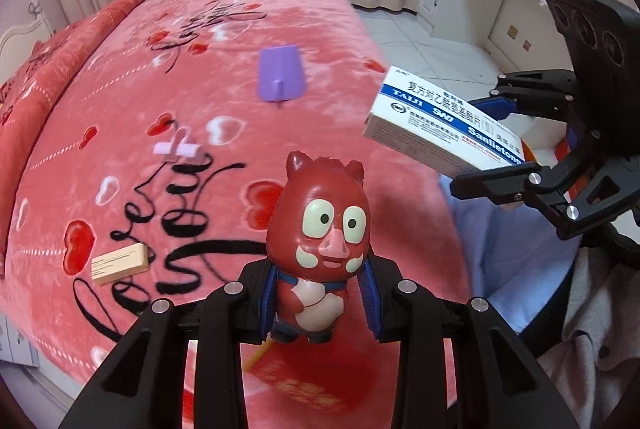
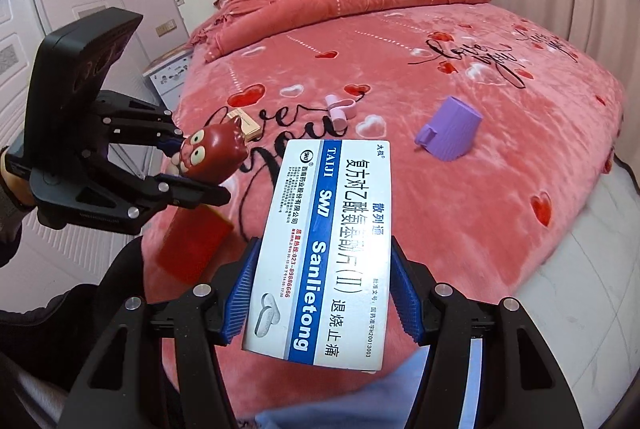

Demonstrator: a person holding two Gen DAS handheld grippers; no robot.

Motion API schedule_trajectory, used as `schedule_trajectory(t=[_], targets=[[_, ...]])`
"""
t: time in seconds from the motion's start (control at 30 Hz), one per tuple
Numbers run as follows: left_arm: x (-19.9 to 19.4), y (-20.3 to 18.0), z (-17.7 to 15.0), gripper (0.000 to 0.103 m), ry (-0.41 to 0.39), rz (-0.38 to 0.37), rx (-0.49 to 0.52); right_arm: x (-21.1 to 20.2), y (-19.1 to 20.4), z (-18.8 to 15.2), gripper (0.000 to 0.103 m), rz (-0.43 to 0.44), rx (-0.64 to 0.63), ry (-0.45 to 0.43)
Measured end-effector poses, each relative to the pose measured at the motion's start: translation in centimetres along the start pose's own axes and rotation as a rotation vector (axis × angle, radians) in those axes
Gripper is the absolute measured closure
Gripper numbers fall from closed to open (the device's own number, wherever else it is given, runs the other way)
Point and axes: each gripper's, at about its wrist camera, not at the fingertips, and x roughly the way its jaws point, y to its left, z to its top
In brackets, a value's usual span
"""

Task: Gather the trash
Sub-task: 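Carry both items to the orange bin and open both tools to drop them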

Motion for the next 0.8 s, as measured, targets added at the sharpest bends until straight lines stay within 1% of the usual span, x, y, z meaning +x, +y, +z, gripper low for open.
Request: schedule_trajectory(t=[0.2, 0.43, 0.57, 0.8], targets=[[-0.3, -4.6, 1.1, 0.066, -0.016, -0.020, 0.043, -3.6, -1.5, -2.6, 0.043, -0.014, 0.022, -0.022], [0.8, -9.9, 3.7, 0.066, -0.030, -0.066, 0.117, -7.7, -4.6, -6.0, 0.043, -0.060, 0.082, -0.056], [2.0, -13.2, 5.5, 0.066, -0.030, -0.099, 0.180, -10.3, -7.2, -8.6, 0.043, -0.104, 0.136, -0.072], [5.0, -18.8, 9.0, 0.066, -0.032, -0.185, 0.283, -14.4, -12.0, -13.6, 0.043, -0.200, 0.245, -0.080]])
